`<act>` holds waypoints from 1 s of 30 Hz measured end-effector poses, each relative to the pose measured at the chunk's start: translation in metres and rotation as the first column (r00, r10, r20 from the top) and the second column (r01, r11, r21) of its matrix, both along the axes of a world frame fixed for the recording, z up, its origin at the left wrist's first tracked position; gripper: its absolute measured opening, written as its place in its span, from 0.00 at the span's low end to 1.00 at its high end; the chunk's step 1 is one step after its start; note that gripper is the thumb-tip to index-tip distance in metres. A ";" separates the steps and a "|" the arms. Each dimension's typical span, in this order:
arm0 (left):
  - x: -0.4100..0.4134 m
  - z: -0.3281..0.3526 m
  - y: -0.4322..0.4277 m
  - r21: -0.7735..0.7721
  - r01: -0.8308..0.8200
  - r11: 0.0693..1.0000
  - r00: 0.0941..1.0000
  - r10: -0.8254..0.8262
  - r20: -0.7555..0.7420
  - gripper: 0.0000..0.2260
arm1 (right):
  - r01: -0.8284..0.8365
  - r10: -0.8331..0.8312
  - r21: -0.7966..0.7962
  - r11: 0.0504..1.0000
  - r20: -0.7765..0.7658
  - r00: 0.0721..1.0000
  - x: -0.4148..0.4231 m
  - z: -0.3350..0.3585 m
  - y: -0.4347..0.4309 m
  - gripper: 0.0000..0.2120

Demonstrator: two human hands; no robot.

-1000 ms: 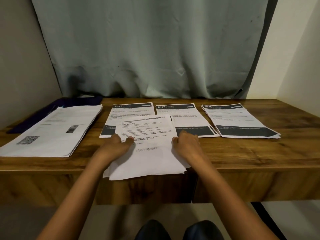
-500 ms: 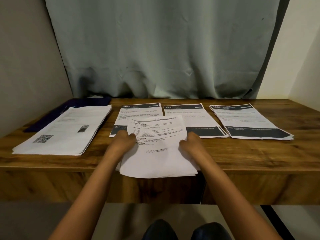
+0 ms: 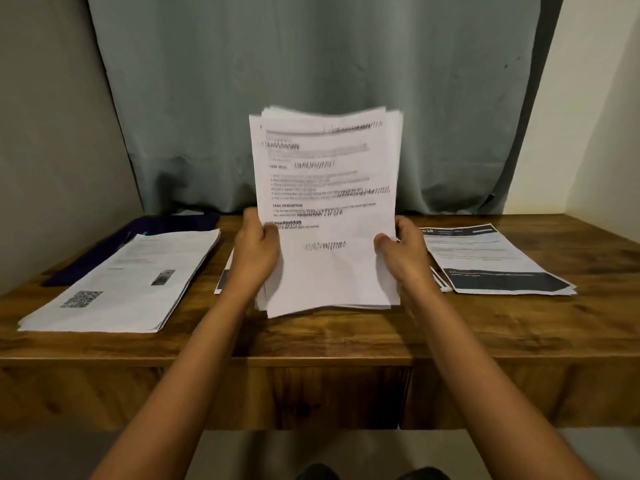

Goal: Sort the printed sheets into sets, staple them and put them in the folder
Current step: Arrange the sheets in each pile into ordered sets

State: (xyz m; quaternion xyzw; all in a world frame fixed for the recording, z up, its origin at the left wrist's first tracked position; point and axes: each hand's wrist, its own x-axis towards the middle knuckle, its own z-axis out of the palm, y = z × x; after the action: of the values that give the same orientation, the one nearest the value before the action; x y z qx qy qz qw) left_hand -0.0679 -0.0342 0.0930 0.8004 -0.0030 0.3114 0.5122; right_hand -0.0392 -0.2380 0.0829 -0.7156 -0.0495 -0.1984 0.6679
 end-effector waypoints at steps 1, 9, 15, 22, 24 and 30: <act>0.001 0.006 -0.004 0.003 -0.002 1.000 0.999 0.002 0.034 0.08 | -0.004 0.004 -0.002 1.000 0.023 1.000 0.004 0.007 -0.001 0.14; 0.012 0.005 -0.016 0.025 0.006 1.000 0.989 -0.009 0.147 0.15 | -0.044 0.045 -0.140 0.989 0.006 0.999 0.016 -0.004 -0.007 0.14; 0.024 0.026 -0.011 0.046 0.027 0.999 0.973 -0.037 0.230 0.13 | -0.050 0.048 0.010 0.999 0.107 0.993 0.026 0.011 -0.004 0.09; 0.029 0.040 -0.008 -0.001 0.016 1.000 0.963 -0.016 0.270 0.07 | -0.007 0.008 -0.003 1.000 0.075 0.997 0.028 0.020 0.005 0.07; 0.027 0.039 -0.007 -0.016 0.026 1.000 0.960 -0.021 0.280 0.08 | -0.007 0.008 -0.015 1.000 0.100 0.995 0.026 0.021 0.004 0.08; 0.023 -0.001 -0.007 -0.032 0.031 0.999 0.971 -0.022 0.240 0.13 | -0.047 0.050 -0.043 0.998 0.080 0.996 0.020 -0.002 0.005 0.11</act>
State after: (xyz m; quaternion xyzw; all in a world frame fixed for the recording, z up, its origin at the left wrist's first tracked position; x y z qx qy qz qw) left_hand -0.0451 -0.0407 0.0922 0.7476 -0.0698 0.3987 0.5265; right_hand -0.0187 -0.2333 0.0814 -0.7192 -0.0982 -0.2100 0.6550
